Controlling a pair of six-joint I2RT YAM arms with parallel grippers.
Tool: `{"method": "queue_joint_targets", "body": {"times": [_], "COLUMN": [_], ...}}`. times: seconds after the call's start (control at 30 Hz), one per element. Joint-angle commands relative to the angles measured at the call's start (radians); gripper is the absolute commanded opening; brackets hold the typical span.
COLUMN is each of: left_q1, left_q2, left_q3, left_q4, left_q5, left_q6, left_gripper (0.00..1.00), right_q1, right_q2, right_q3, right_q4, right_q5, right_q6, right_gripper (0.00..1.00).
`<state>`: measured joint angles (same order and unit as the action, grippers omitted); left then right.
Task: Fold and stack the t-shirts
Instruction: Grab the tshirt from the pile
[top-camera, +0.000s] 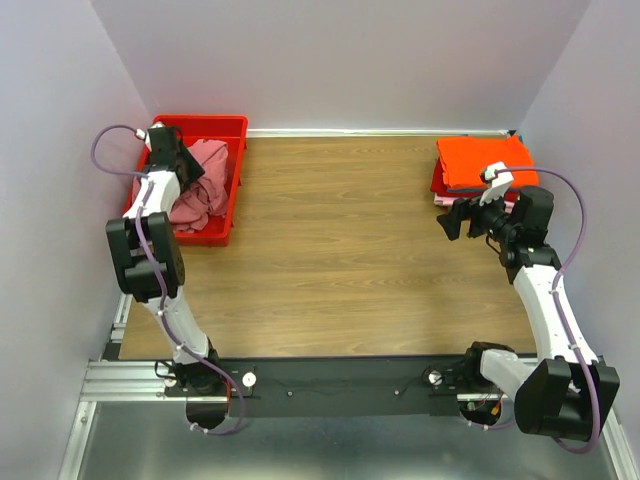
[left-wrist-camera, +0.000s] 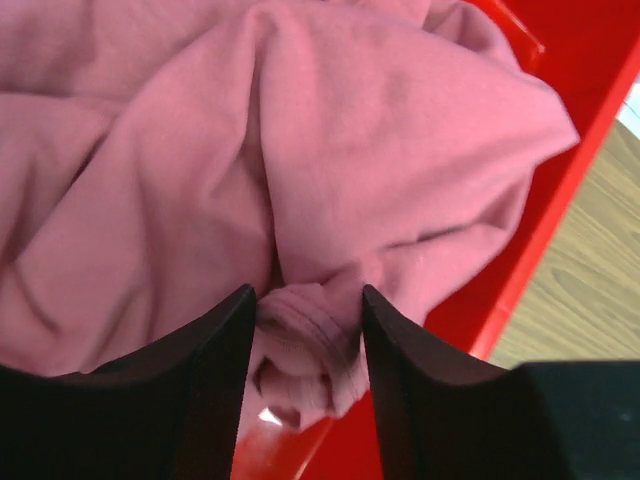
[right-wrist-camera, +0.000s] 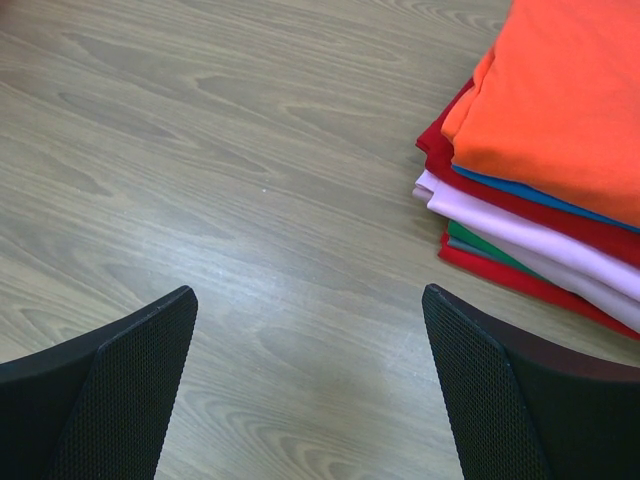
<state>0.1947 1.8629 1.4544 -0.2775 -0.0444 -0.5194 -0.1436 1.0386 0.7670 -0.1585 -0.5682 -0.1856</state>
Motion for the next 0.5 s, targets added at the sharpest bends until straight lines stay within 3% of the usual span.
{"method": "queue_joint_targets", "body": {"times": [0.0,0.03,0.1,0.13,0.2,0.47], "left_q1": [0.003,0.003,0.003,0.005,0.005,-0.018], "left_q2": [0.074,0.082,0.084,0.076,0.026,-0.231], "left_q3": [0.082,0.102,0.118,0.123,0.118,0.107], "left_q4": [-0.035,-0.041,-0.054,-0.057,-0.046,0.050], "left_q5": [0.009,0.014,0.015,0.017,0.018,0.147], "left_q6": [0.022,0.036,0.054,0.067,0.094,0.131], "left_gripper": [0.44,0.32,0.22,0.10,0.00,0.00], "right_q1": [-0.001,-0.002,-0.001,-0.001,-0.001,-0.002], "right_q2": [-0.003,-0.003,0.001,0.001,0.000,-0.003], "right_q3": [-0.017,-0.018,-0.020,-0.020,-0.023,-0.028], "right_q4": [-0.003,-0.003,-0.003,-0.003,-0.003,-0.003], "right_q5": [-0.012,-0.012,-0.013,-0.013,-0.015,-0.019], "right_q6": [-0.021,-0.021,-0.023,-0.026,-0.026,-0.029], "right_gripper": [1.00,1.00,1.00,1.00,1.00,1.00]}}
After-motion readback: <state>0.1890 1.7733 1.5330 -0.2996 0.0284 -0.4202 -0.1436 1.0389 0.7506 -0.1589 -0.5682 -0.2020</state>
